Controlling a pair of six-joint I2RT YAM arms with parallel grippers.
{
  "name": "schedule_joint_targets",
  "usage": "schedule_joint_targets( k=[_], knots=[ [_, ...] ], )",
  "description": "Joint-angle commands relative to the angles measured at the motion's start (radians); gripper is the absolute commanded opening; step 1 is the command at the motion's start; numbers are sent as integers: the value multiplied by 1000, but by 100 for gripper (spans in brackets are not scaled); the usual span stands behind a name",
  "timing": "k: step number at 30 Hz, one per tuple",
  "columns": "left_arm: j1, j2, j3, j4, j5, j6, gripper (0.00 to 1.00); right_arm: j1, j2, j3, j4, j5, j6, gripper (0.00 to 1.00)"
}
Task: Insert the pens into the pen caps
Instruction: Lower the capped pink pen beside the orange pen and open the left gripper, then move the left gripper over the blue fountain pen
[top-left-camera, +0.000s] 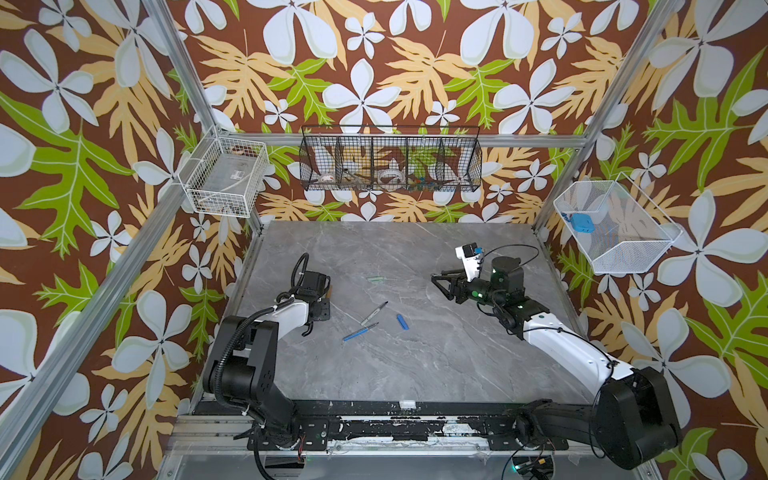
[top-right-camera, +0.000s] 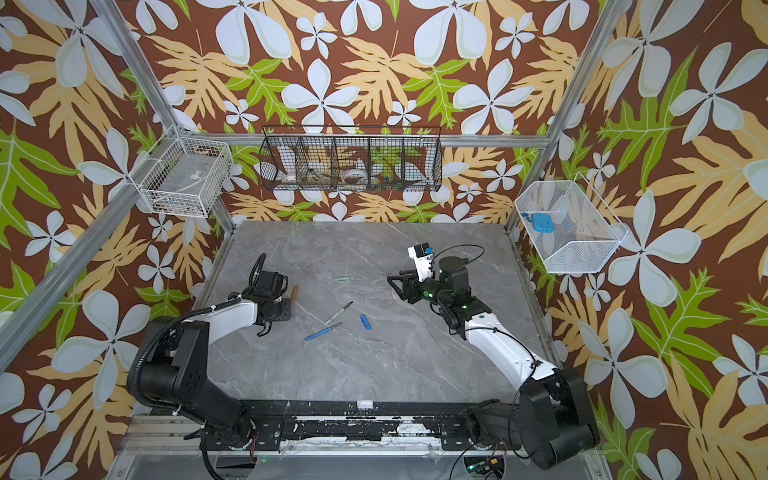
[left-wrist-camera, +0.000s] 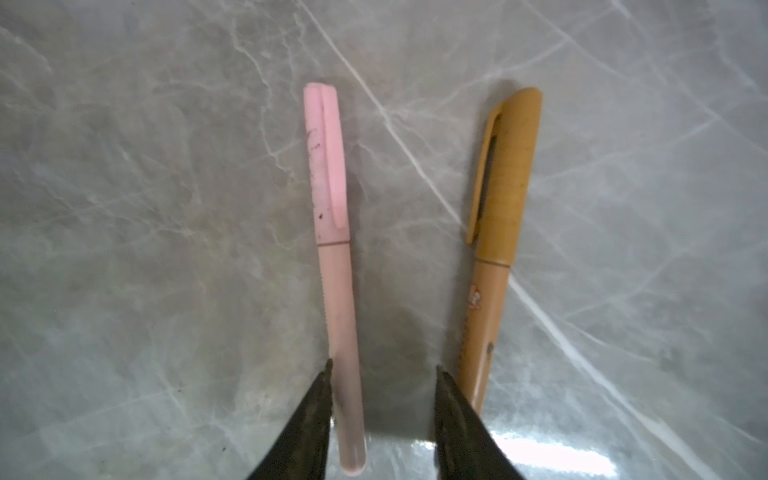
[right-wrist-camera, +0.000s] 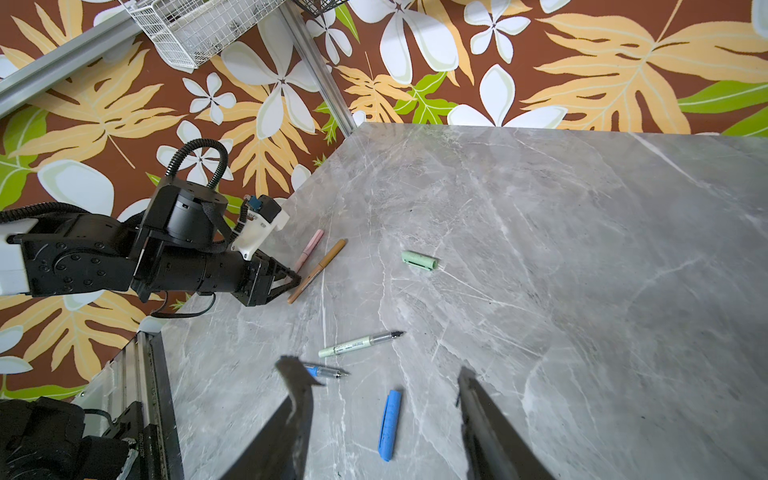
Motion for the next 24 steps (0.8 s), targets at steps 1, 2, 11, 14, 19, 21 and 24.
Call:
schedule_joint_targets(
  k=[1, 2, 11, 14, 19, 21, 24],
  knots=[
    [2, -40, 10, -3, -50, -24, 59, 0, -2, 14, 2, 2, -4, 56],
    [3, -61, 12, 1, -56, -30, 64, 1, 0, 14, 0, 3, -3, 56],
    [-27, -282, 35, 3, 59, -76, 83, 48, 79, 130, -228, 134, -117, 57],
    [-111, -324, 24, 28, 62, -73, 84, 96, 111, 184, -320, 177, -164, 57],
    [-200, -396, -97, 202, 214, -85, 86, 129, 154, 237, -367, 213, -122, 57],
    [-203, -410, -163, 264, 286, -82, 86, 153, 173, 259, -406, 233, -129, 57],
    [-218, -367, -177, 207, 309, -95, 83, 156, 166, 232, -355, 205, -90, 57]
  ],
)
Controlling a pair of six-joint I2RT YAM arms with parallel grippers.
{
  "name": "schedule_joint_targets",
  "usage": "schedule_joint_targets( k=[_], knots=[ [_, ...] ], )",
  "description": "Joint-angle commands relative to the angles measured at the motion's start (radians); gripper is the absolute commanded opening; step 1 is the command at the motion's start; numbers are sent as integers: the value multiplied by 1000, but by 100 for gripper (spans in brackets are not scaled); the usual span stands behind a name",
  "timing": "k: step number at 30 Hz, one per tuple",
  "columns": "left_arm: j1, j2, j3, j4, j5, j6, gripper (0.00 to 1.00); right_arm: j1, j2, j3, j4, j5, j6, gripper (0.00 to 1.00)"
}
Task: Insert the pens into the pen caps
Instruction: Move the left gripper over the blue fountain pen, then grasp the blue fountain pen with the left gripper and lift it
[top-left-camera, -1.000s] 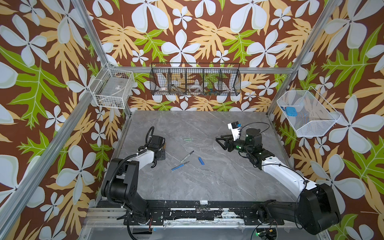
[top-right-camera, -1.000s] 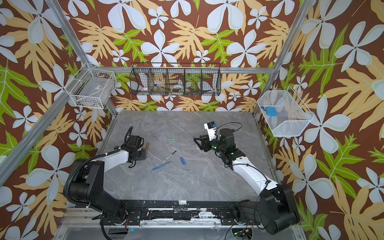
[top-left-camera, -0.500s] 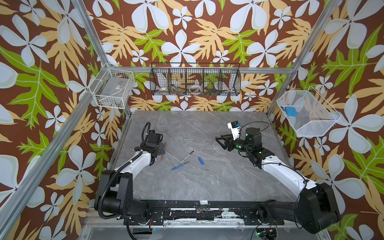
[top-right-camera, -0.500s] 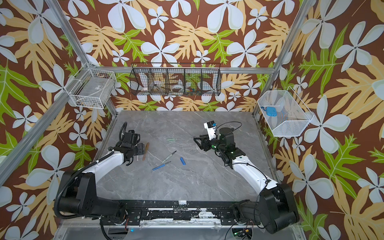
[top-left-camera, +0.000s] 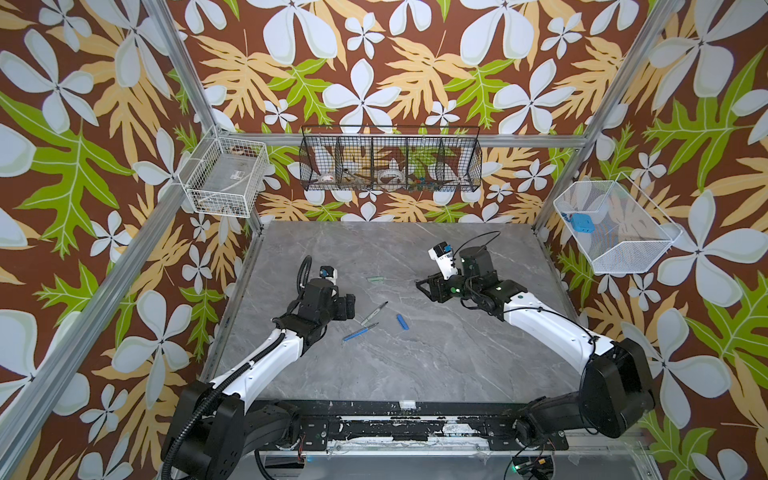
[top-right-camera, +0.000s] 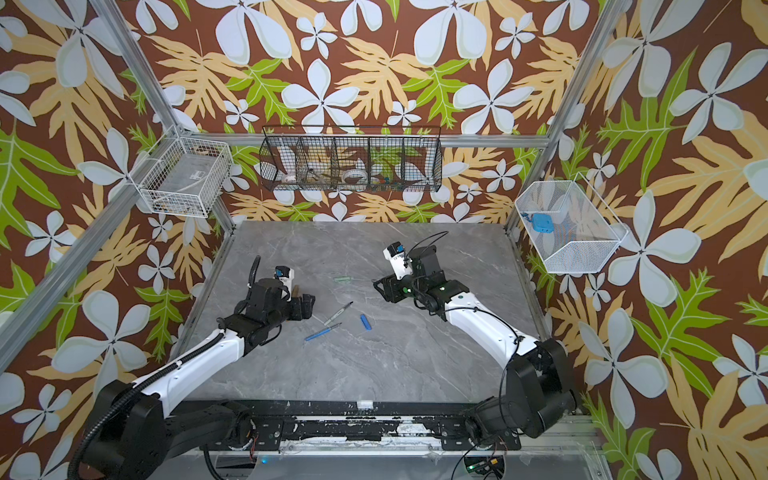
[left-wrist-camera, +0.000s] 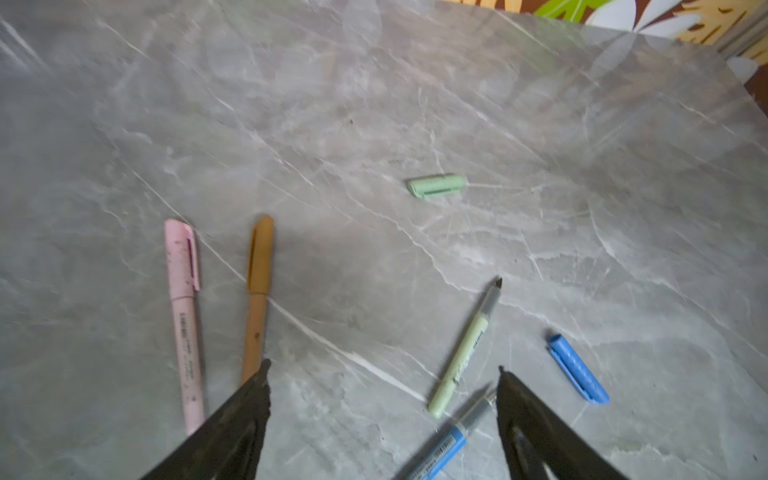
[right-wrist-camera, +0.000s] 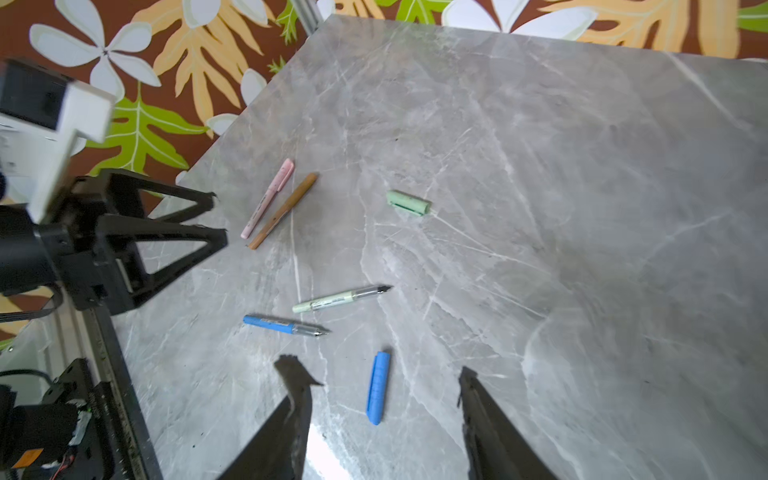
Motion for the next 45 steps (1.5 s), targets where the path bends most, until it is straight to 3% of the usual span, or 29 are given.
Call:
schedule_joint_targets(
  k=[1, 3, 8, 16, 23, 35, 41, 45],
  knots=[
    [-24, 40, 1, 9, 62, -20, 82, -1, -3, -19, 11, 20, 29, 57],
    [-72, 72, 0, -11, 25, -21, 82, -1, 12, -20, 18, 21, 33, 57],
    [-98, 108, -5, 6, 97, -35, 83, 0, 52, 9, -9, -9, 18, 57],
    [-106, 224, 99, -214, 125, -64, 83, -1, 40, -19, 6, -24, 5, 57],
    [-114, 208, 67, -269, 108, -94, 84, 0, 54, -32, 12, -59, 1, 57],
    [-140, 300, 96, -289, 41, -72, 81, -1, 82, -20, 37, -83, 9, 57],
    [-214, 283, 74, -312, -21, -109, 75, -1, 84, -25, 39, -84, 6, 57],
    [-258, 287, 51, -297, -41, -142, 58, 0, 85, -29, 41, -84, 7, 58]
  ],
)
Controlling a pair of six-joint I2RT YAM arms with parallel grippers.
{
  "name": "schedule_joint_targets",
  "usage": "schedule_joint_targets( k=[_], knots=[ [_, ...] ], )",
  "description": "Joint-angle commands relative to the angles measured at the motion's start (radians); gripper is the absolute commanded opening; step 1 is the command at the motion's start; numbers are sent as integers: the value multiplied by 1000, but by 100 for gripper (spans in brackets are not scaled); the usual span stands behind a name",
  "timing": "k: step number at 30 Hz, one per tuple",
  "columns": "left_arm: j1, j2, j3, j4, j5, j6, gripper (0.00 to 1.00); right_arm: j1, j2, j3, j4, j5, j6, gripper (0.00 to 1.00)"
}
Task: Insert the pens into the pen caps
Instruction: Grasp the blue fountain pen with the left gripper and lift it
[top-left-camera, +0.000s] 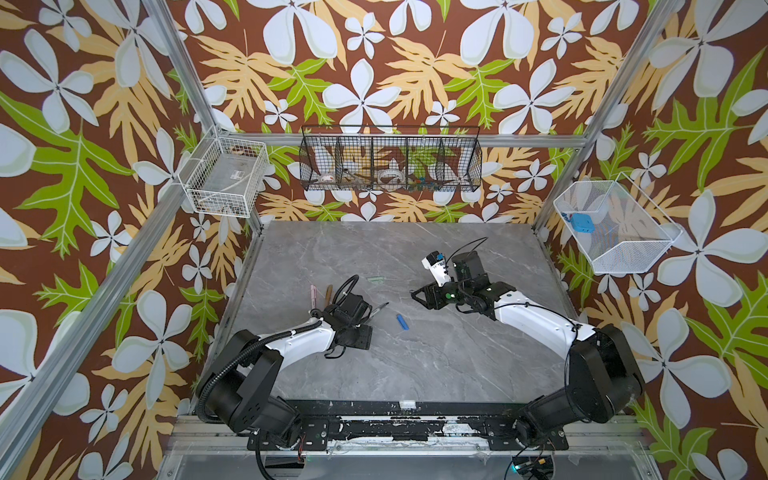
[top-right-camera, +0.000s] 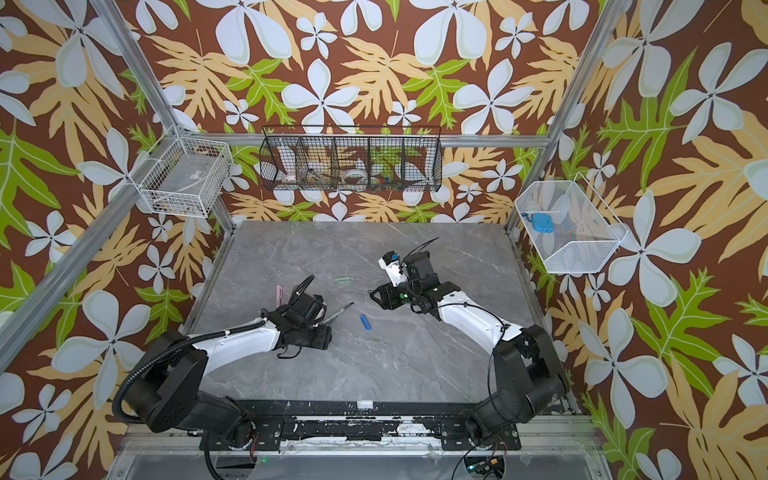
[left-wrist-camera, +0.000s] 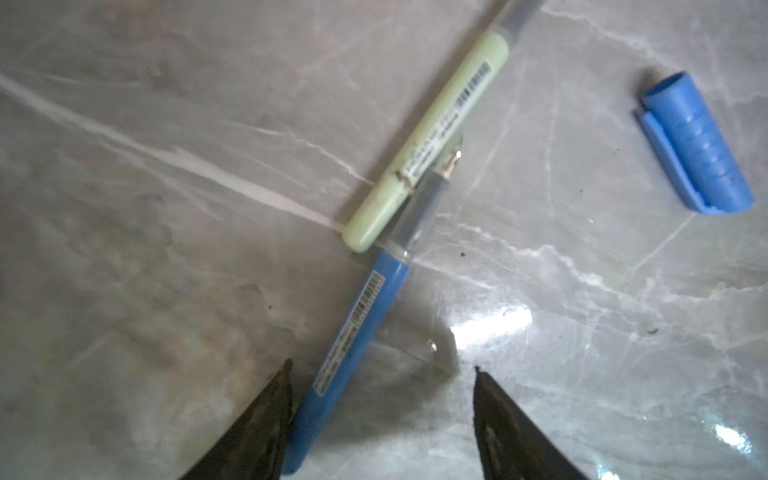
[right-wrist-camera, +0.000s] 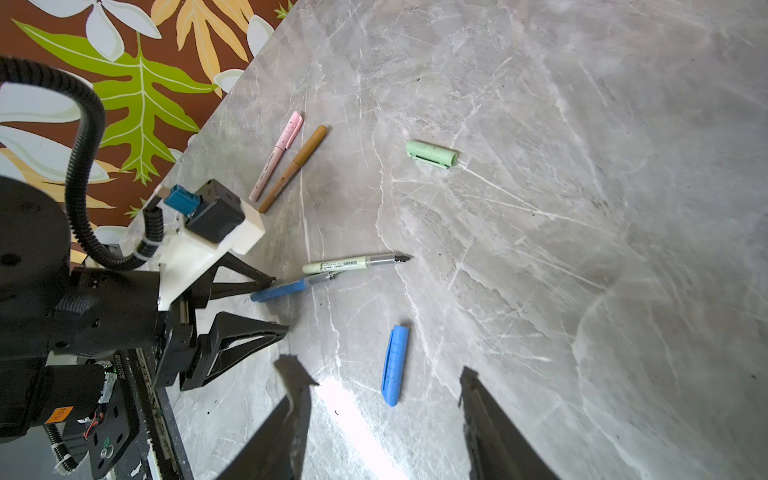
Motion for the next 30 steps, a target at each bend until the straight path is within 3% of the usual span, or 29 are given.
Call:
schedule_joint_targets(
  k=[1, 9, 16, 22, 30],
  knots=[
    [-24, 8, -24, -43, -8, -42, 55, -1, 2, -3, 18, -4, -1, 58],
    [-29, 35, -38, -20, -47, -49, 43, -1, -24, -18, 15, 11, 1, 57],
    [-43, 34, -44, 6, 10, -31, 19, -1, -37, -27, 10, 12, 5, 57],
    [-56, 35, -42, 19, 22, -12, 5, -1, -47, -41, 18, 14, 10, 58],
    [-56, -8, -23, 99, 74, -7, 0, -1, -63, -97, 52, -3, 69, 58]
  ],
)
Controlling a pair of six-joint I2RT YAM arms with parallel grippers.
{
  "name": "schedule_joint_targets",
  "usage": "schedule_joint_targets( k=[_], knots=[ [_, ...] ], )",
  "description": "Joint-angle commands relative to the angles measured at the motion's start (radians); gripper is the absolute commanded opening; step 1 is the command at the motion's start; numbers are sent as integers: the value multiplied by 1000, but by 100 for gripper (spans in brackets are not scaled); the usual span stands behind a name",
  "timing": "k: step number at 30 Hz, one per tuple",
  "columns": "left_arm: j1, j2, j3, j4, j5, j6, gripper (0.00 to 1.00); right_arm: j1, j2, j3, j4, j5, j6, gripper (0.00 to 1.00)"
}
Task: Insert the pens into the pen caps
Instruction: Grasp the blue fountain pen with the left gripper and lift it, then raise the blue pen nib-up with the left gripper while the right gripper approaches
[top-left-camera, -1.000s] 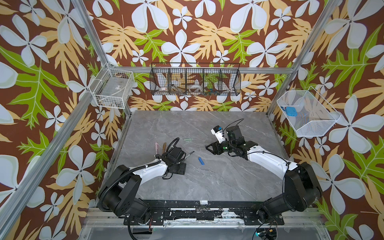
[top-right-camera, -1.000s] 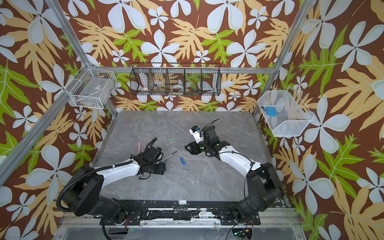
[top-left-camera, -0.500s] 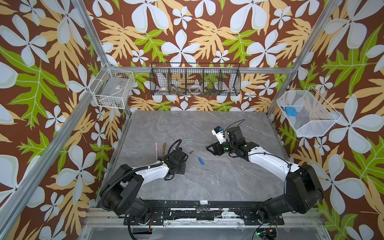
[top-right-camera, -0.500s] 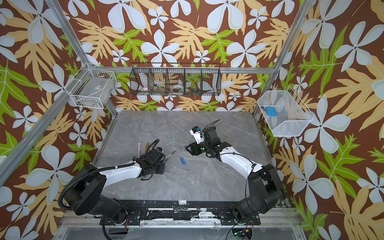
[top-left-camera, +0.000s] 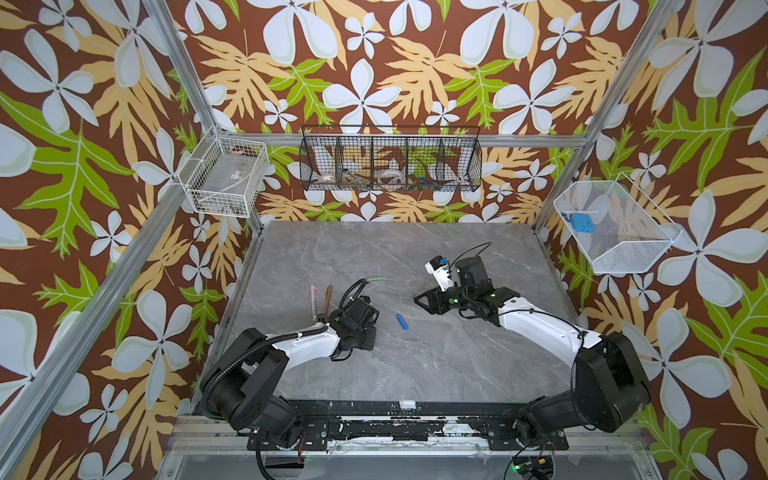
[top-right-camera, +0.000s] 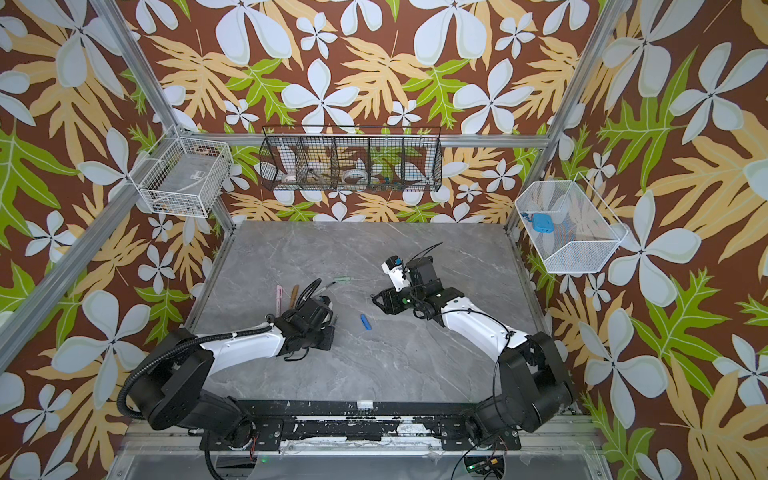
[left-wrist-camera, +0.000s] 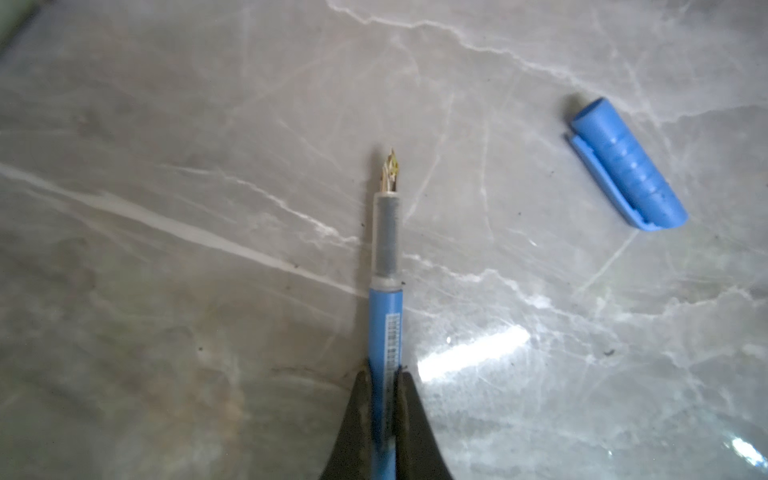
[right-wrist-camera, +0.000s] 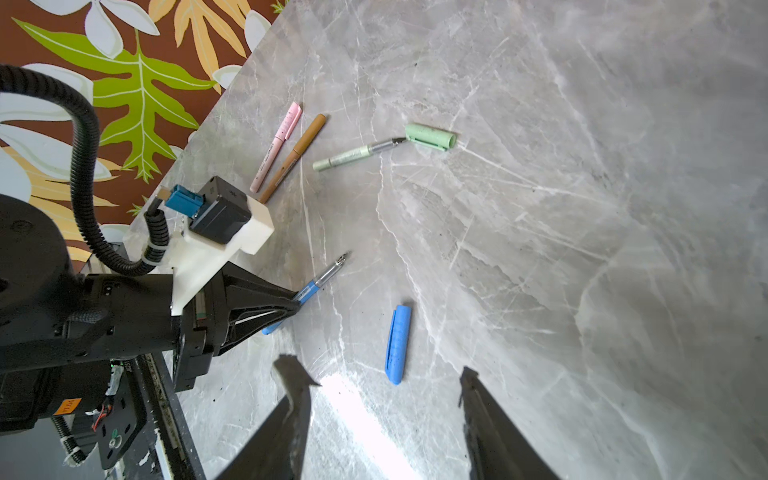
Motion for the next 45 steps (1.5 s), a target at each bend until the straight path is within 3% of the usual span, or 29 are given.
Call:
schedule_joint_targets(
  k=[1, 12, 22, 32, 38, 42, 44, 45],
  knots=[
    [-3, -33, 4, 0, 70, 17, 0, 0, -10, -30, 56, -4, 62, 58],
    [-3, -94, -32, 324, 239, 10, 0, 26, 12, -178, 348, -102, 280, 57],
    [-4, -87, -113, 606, 307, -36, 0, 58, 76, -230, 564, -138, 434, 58],
    [-6, -75, -128, 655, 353, -42, 0, 92, 165, -175, 612, -155, 459, 52],
    [-9, -85, -131, 665, 372, -42, 0, 93, 199, -148, 640, -162, 480, 33],
    [-11, -83, -131, 672, 369, -44, 0, 93, 208, -132, 647, -181, 487, 9],
    [-10, -82, -122, 669, 350, -54, 12, 93, 200, -116, 607, -177, 461, 0],
    [-10, -85, -120, 667, 341, -59, 26, 92, 190, -103, 572, -171, 436, 0]
  ],
)
